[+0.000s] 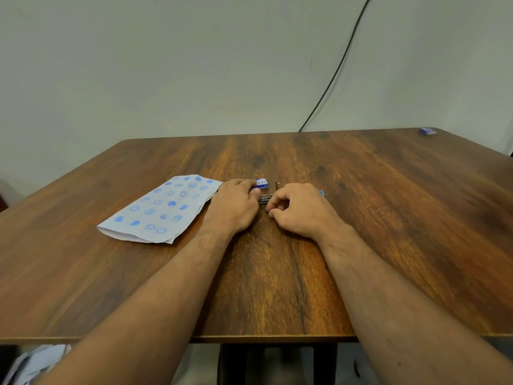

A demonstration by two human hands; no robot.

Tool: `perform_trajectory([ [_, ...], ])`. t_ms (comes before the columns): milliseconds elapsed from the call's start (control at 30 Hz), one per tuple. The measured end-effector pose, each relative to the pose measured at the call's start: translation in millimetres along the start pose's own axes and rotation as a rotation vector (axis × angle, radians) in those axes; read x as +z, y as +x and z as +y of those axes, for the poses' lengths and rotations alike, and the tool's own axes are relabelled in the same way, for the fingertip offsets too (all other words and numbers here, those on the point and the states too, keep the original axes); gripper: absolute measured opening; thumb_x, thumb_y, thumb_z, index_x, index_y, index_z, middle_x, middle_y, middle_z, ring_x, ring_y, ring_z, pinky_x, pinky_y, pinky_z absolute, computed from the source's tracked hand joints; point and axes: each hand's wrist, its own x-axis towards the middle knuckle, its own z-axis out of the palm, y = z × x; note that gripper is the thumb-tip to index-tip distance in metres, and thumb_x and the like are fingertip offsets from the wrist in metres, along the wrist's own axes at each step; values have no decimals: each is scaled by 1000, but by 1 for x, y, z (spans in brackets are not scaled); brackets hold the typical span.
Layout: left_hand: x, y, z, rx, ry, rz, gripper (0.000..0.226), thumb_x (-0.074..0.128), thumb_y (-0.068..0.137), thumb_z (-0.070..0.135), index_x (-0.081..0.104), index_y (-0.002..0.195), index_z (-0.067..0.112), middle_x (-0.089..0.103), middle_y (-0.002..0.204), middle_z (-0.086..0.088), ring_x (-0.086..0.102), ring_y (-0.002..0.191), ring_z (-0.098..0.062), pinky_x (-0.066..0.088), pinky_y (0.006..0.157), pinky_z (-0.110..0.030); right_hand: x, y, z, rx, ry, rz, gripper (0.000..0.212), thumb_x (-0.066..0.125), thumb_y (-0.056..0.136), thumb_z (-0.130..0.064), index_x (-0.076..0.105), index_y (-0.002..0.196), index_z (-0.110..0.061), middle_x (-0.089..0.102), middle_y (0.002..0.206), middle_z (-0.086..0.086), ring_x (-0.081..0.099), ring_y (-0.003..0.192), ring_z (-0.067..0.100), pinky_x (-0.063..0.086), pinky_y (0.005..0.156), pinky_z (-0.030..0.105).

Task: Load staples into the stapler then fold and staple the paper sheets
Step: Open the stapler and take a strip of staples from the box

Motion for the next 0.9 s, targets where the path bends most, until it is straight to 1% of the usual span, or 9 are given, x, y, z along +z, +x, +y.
perform_trajectory([
  [133, 0, -1, 1, -1, -67, 14, 35, 42, 104, 35, 53, 135, 23, 59, 135, -4, 53, 123, -20, 41, 109, -43, 2, 0, 3, 13, 13, 21, 7, 71, 77, -25, 75, 71, -27, 68, 69, -13, 63, 69, 4, 55, 75, 32],
  [200, 1, 1, -1, 52, -27, -9, 36, 36, 106, 36, 53, 136, 29, 54, 143, -5, 45, 136, -25, 31, 118, -45, 2, 0, 4, 21, 56, 51, 8, 71, 77, -26, 75, 71, -26, 69, 69, -13, 64, 70, 2, 54, 74, 28],
  [267, 1, 2, -3, 41, 45, -94, 44, 29, 107, 41, 52, 143, 33, 39, 159, -10, 25, 152, -29, 19, 124, -49, 1, 0, 4, 44, 149, 109, 8, 71, 77, -24, 76, 72, -25, 71, 69, -15, 65, 70, -2, 51, 73, 18],
  [333, 1, 3, -3, 19, 81, -136, 49, 24, 107, 46, 50, 147, 34, 31, 164, -10, 20, 154, -27, 17, 124, -50, -1, 1, 5, 58, 212, 158, 6, 72, 78, -22, 77, 75, -24, 71, 70, -16, 65, 70, -4, 48, 69, 14],
  [467, 0, 3, -3, 7, -10, -73, 46, 33, 106, 45, 64, 134, 28, 52, 145, -5, 43, 136, -20, 35, 114, -45, -1, 1, 5, 66, 279, 174, 7, 72, 78, -18, 76, 73, -22, 65, 54, -16, 62, 51, 0, 50, 60, 18],
  [533, -3, 0, 0, -22, -78, -39, 40, 40, 105, 41, 70, 126, 23, 52, 132, -3, 49, 123, -15, 40, 108, -39, -1, 2, 4, 70, 292, 183, 9, 72, 77, -15, 75, 71, -21, 65, 51, -13, 62, 46, 4, 51, 57, 20],
  [633, -4, -3, 3, -35, -147, 71, 30, 54, 102, 32, 77, 112, 16, 50, 125, -1, 50, 105, -7, 40, 101, -28, -1, 1, 4, 83, 321, 189, 11, 71, 78, -11, 73, 72, -18, 66, 50, -6, 64, 43, 10, 49, 50, 19],
  [767, -9, -4, 0, -82, -226, 205, 20, 64, 96, 22, 79, 106, 14, 52, 124, -1, 47, 106, -3, 37, 96, -22, -1, 1, 5, 79, 333, 191, 12, 72, 80, -10, 72, 74, -20, 69, 55, -2, 65, 45, 11, 49, 47, 20],
  [900, -11, -6, 0, -93, -314, 252, 15, 73, 88, 15, 81, 102, 16, 47, 117, 7, 60, 110, -13, 49, 102, -32, 1, 2, 8, 44, 339, 237, 15, 73, 79, -13, 74, 76, -28, 69, 62, -8, 62, 49, 7, 50, 52, 23],
])
